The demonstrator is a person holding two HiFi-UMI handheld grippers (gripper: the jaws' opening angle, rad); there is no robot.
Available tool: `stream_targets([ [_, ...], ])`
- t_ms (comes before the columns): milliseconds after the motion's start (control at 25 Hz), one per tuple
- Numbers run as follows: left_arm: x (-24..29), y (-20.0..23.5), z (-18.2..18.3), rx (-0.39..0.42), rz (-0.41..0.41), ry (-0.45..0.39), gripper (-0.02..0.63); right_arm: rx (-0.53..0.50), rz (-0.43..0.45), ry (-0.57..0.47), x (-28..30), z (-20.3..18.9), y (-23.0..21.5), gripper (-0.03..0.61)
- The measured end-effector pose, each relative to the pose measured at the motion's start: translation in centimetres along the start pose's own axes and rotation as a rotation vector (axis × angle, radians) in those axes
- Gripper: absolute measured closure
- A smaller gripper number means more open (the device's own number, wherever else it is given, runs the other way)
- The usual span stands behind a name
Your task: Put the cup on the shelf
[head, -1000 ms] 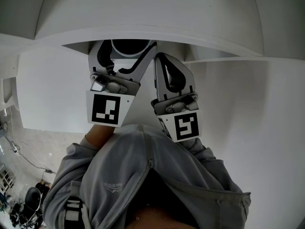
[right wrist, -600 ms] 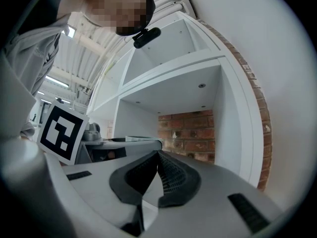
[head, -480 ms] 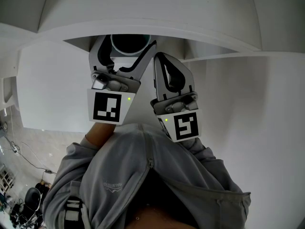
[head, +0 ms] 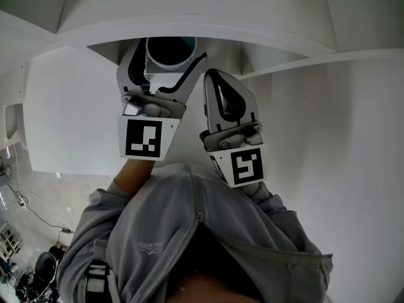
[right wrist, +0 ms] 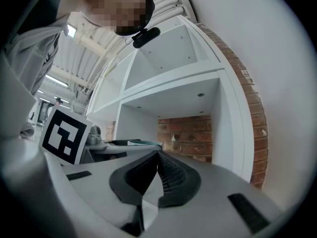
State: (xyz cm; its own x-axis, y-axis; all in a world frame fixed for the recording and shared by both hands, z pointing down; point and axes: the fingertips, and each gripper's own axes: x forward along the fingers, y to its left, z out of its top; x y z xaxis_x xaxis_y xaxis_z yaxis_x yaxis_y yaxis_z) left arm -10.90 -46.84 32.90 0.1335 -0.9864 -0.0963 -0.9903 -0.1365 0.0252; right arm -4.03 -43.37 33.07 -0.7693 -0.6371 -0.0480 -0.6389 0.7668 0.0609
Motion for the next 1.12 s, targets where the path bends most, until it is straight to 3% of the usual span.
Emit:
stream_targets([
  [360,-3.5,-0.9,1.7,0.006,0.003,0.006,0.196,-0.014,-0.019,-0.015,-1.8,1.2,1.1,0.551],
  [520,-6.4,-0.7,2.8,0.026,0.042,0.005,0.201,-0.02,-0.02,-0.024,-2.8,2.0,1.9,0.551],
  [560,-7.1,-0.6,3.0,0.032,0.05,0.006,0.223,-0.022,-0.023,-0.029,-3.0,2.2,2.1,0.551],
  [680,-9.2,-0.1,3.3,0.031,0.067,-0.002,0.439,-0.027,-0.028,-0.047,-3.5,2.8,3.0,0.551],
  [920,-12.7,-4.3,7.2,0.045,0.084,0.01,0.581,-0.036,-0.041,-0.071,-8.5,7.5,3.3,0.551],
  [1120,-15.2,-5.3,8.2,0.035,0.097,0.011,0.606,-0.045,-0.051,-0.07,-10.2,8.8,4.4,0.551],
])
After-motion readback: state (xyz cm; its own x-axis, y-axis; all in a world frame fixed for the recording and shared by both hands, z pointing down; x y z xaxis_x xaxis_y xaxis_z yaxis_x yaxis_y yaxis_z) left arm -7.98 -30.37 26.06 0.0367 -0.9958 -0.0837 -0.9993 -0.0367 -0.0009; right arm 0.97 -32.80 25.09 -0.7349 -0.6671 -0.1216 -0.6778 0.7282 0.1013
